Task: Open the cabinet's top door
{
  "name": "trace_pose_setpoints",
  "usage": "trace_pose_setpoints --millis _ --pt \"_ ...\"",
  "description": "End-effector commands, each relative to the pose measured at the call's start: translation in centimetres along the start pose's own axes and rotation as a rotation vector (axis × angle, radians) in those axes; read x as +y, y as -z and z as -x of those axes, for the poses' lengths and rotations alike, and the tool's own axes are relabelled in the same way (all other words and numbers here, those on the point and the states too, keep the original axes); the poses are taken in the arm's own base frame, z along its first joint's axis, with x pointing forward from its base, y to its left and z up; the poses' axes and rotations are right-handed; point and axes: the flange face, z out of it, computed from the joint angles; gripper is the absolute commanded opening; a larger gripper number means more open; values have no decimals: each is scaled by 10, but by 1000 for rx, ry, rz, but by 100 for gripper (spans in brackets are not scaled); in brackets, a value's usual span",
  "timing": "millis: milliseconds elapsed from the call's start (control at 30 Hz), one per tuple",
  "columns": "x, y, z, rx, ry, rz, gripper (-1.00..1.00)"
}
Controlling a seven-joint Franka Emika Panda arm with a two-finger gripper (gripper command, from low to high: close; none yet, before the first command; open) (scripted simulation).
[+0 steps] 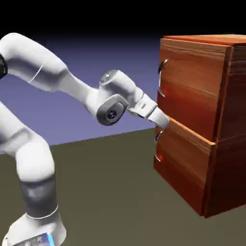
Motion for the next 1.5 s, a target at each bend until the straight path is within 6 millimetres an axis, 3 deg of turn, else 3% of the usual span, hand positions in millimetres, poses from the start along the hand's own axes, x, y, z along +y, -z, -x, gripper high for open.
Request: trace_pose_setpoints --millis 0,333,667,1067,1467 --pt "-3 5 -5 13 -56 -13 0" --pt "-35 55 -38 99 -597 -171 0" --pt "-63 97 -44 99 -1101 -368 0" --pt "-96 121 -19 -28 -1653 -602 0" --pt "-128 104 30 -280 -2160 -766 0"
